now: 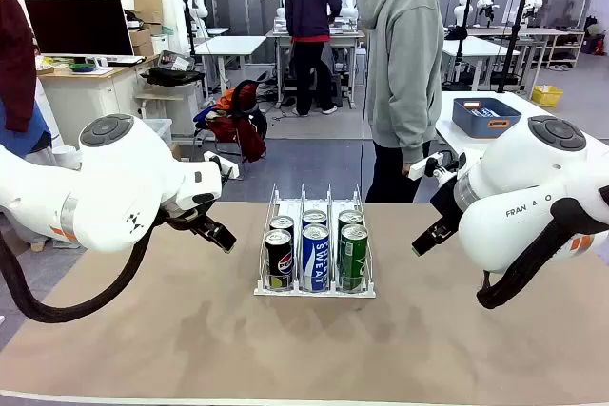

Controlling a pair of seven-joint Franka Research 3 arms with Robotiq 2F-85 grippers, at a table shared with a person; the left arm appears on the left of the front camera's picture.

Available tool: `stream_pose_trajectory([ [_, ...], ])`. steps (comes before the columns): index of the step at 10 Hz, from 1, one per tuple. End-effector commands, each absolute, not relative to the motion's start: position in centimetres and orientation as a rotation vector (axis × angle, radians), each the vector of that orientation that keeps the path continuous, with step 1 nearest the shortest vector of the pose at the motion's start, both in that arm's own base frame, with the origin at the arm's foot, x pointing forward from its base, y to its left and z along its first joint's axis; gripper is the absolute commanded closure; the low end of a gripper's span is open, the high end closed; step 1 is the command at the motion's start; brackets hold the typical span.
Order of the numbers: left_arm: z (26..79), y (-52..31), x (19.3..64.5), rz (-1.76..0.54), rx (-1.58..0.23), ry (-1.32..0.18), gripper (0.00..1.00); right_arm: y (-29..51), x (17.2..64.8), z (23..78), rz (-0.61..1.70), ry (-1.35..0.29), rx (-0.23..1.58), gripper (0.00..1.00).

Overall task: Fill the beverage cans into the dispenser.
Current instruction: Pick up the Sprite handed by the human.

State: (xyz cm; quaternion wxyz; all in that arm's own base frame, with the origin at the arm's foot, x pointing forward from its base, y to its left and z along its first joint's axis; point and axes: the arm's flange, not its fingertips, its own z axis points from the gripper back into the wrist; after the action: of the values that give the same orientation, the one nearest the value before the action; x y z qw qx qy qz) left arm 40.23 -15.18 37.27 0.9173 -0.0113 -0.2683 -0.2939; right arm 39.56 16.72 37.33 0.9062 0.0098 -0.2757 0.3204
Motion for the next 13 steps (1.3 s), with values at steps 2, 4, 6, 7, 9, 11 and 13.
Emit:
stream_pose_trajectory([
  [2, 37.26, -15.18, 40.23, -0.604, -0.023, -0.552, 0.0, 16.72, 39.56, 37.33, 0.662, -0.569, 0.02, 0.0],
  [4, 37.26, -15.18, 40.23, -0.604, -0.023, -0.552, 0.0, 16.72, 39.56, 37.33, 0.662, -0.569, 0.02, 0.0],
  [6, 37.26, -15.18, 40.23, -0.604, -0.023, -0.552, 0.0, 16.72, 39.56, 37.33, 0.662, -0.569, 0.02, 0.0],
  [7, 37.26, -15.18, 40.23, -0.604, -0.023, -0.552, 0.0, 16.72, 39.56, 37.33, 0.662, -0.569, 0.02, 0.0],
  [9, 37.26, -15.18, 40.23, -0.604, -0.023, -0.552, 0.0, 16.72, 39.56, 37.33, 0.662, -0.569, 0.02, 0.0],
  [11, 37.26, -15.18, 40.23, -0.604, -0.023, -0.552, 0.0, 16.72, 39.56, 37.33, 0.662, -0.569, 0.02, 0.0],
  [13, 37.26, -15.18, 40.23, -0.604, -0.023, -0.552, 0.0, 16.72, 39.56, 37.33, 0.662, -0.569, 0.02, 0.0],
])
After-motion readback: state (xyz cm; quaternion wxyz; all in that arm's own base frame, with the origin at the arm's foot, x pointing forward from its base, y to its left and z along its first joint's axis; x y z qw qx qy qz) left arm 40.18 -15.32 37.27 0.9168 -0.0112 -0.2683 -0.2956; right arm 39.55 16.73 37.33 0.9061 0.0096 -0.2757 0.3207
